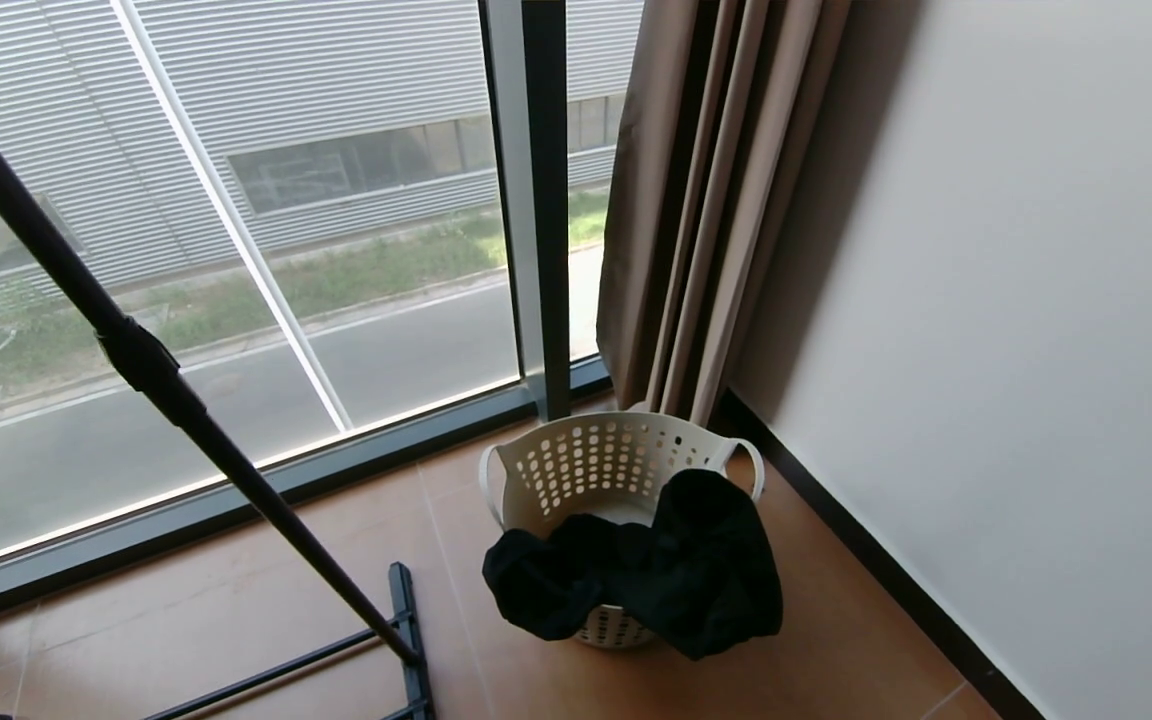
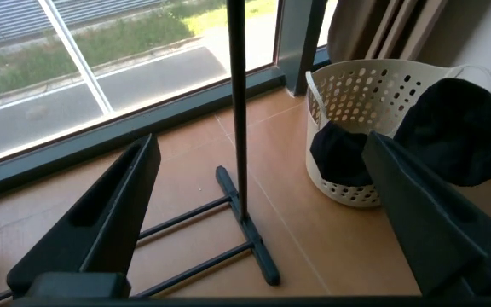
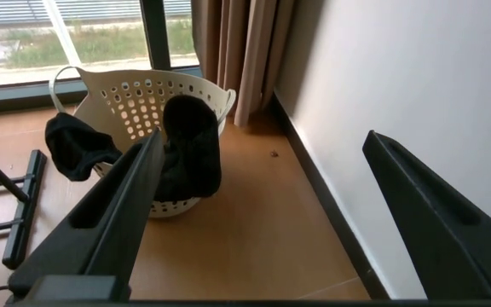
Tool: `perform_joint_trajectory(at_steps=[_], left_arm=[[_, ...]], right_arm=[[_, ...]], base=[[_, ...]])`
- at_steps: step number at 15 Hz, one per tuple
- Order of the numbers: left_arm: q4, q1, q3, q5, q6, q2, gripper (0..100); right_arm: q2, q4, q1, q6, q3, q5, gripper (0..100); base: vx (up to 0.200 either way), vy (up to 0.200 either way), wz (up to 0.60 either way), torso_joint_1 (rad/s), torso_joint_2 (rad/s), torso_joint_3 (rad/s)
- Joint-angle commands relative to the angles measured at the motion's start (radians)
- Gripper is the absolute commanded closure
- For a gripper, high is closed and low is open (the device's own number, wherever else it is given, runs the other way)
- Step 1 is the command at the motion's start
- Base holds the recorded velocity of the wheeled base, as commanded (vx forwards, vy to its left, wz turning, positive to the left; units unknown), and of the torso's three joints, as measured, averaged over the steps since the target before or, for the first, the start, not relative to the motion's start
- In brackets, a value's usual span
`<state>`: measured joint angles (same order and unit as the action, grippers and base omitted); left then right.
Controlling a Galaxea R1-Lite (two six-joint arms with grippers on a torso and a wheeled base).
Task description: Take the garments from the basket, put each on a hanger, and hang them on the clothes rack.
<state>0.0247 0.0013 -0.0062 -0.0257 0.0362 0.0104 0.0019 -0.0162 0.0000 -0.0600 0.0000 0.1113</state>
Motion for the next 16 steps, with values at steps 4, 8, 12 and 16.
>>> perform_joint_trajectory(at_steps=[4, 8, 12, 16], left_arm=[[0.0, 0.0, 0.0, 0.0, -0.001, 0.0, 0], [0.0, 0.0, 0.0, 0.0, -0.001, 0.0, 0], [0.001, 0.0, 0.0, 0.0, -0.001, 0.0, 0], [0.001, -0.001, 0.0, 0.0, 0.014, 0.0, 0]], right_arm=[[0.0, 0.001, 0.0, 0.0, 0.0, 0.001, 0], [0.0, -0.001, 0.0, 0.003, 0.0, 0.001, 0], [0.0, -0.001, 0.0, 0.003, 0.0, 0.001, 0], [0.0, -0.001, 0.0, -0.004, 0.0, 0.002, 0]], base=[[0.0, 0.0, 0.0, 0.004, 0.0, -0.2], [0.0, 0.0, 0.0, 0.0, 0.0, -0.199], [0.0, 0.0, 0.0, 0.002, 0.0, -0.203], [0.0, 0.0, 0.0, 0.004, 0.0, -0.183]])
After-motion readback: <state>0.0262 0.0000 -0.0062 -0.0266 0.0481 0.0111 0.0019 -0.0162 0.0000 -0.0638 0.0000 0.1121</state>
